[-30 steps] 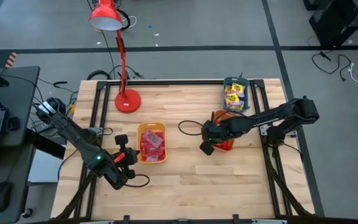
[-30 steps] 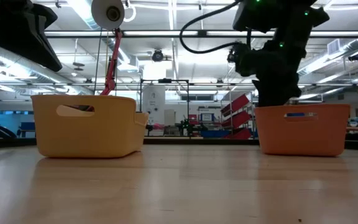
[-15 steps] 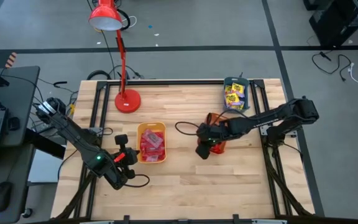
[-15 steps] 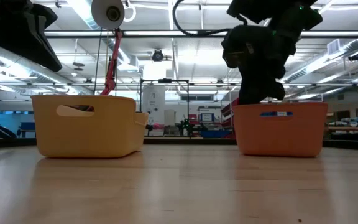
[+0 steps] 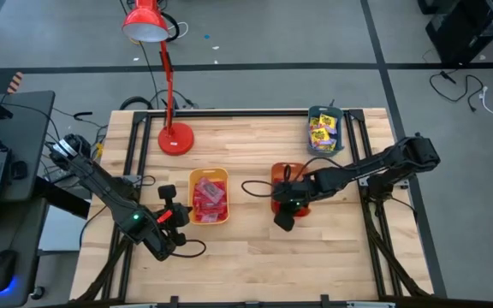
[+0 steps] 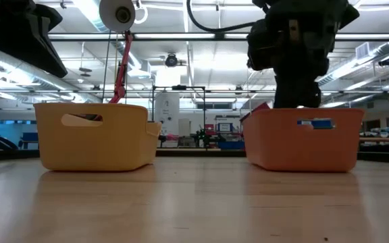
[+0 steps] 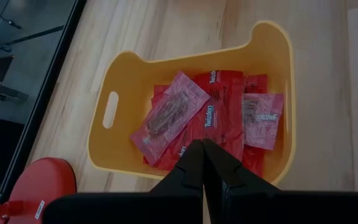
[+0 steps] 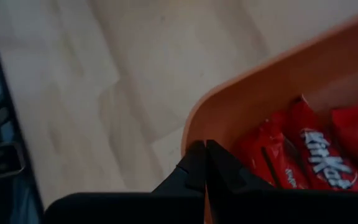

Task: Sort candy
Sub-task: Move the bins to the center of the table

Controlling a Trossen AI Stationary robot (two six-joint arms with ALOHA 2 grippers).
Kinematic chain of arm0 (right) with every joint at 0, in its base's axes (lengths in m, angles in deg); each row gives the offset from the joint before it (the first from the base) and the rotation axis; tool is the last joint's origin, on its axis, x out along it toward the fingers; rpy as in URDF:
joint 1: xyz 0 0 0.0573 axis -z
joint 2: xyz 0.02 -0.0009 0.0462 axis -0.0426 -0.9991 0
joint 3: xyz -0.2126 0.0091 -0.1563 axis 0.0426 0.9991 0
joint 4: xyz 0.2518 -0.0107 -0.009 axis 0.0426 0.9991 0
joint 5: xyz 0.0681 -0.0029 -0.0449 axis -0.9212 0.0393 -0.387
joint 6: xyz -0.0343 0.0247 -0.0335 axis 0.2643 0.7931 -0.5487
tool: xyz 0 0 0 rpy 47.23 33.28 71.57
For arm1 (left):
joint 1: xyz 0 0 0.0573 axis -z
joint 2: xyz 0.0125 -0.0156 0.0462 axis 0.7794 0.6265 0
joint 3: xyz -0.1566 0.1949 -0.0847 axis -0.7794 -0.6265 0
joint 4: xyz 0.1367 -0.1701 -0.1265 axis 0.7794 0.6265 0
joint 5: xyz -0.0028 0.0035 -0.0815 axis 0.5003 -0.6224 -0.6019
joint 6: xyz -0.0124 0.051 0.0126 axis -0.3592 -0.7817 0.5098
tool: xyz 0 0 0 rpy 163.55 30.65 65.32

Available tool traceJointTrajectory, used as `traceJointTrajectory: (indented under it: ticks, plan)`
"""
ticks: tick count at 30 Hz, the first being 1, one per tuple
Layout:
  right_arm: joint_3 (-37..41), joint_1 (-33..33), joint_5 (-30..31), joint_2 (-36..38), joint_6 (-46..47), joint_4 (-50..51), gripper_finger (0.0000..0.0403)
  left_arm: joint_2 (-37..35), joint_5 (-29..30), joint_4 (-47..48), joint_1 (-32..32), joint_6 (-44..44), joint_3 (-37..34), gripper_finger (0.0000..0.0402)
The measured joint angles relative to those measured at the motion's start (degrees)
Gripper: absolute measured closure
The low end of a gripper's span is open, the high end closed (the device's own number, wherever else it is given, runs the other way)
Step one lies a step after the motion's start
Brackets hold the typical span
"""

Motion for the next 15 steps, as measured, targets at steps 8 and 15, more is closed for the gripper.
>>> traceJointTrajectory:
  ticks: [8,15]
  plan:
    - [0.0,-1.05,-1.23,0.54,1.65,0.2,0.0403,0.0,0.0,0.18,0.01,0.0,0.0,0.0401]
    - [-0.02,0.52,1.5,7.03,1.83,2.84,0.0403,0.0,-2.88,5.96,0.0,4.49,0.4,0.0401]
